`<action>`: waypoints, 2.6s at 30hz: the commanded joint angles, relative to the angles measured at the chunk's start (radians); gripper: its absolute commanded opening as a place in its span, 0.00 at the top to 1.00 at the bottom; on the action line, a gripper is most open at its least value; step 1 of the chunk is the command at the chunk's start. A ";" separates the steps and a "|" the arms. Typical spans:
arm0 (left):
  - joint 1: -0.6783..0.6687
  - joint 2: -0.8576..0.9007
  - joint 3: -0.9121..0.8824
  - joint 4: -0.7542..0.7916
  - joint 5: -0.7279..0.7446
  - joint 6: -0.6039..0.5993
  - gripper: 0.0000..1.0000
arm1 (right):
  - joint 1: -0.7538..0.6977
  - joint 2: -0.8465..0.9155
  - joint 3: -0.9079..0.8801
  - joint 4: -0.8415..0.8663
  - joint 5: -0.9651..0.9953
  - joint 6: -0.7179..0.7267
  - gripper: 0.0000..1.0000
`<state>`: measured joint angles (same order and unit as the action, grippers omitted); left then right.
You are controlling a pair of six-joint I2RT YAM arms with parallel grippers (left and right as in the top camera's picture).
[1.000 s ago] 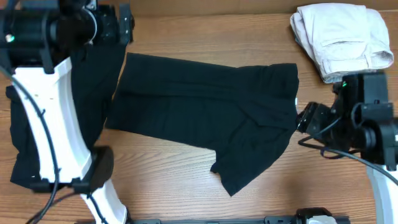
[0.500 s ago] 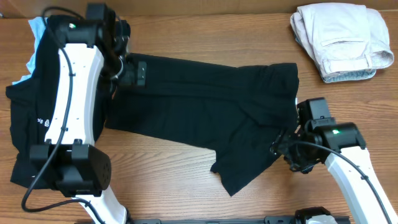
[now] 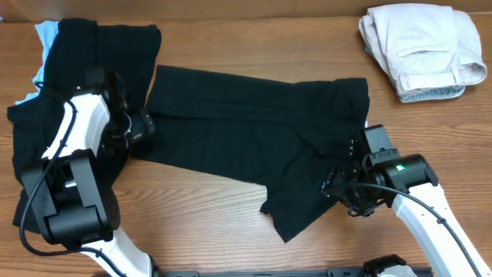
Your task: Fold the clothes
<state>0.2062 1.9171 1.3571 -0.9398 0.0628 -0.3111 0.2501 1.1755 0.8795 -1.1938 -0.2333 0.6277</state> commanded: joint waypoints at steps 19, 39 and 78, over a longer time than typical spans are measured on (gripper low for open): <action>-0.003 -0.004 -0.160 0.111 -0.072 -0.187 0.35 | 0.024 0.053 0.000 0.034 -0.008 -0.003 0.28; -0.004 -0.004 -0.160 0.182 -0.095 -0.187 0.96 | 0.225 0.091 -0.061 0.087 -0.011 0.122 0.30; -0.003 -0.004 -0.159 0.124 -0.099 -0.148 0.96 | 0.516 0.371 -0.208 0.258 -0.021 0.402 0.96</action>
<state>0.2047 1.9171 1.2030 -0.8085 -0.0200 -0.5236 0.7856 1.5375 0.6800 -0.8951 -0.3244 0.9836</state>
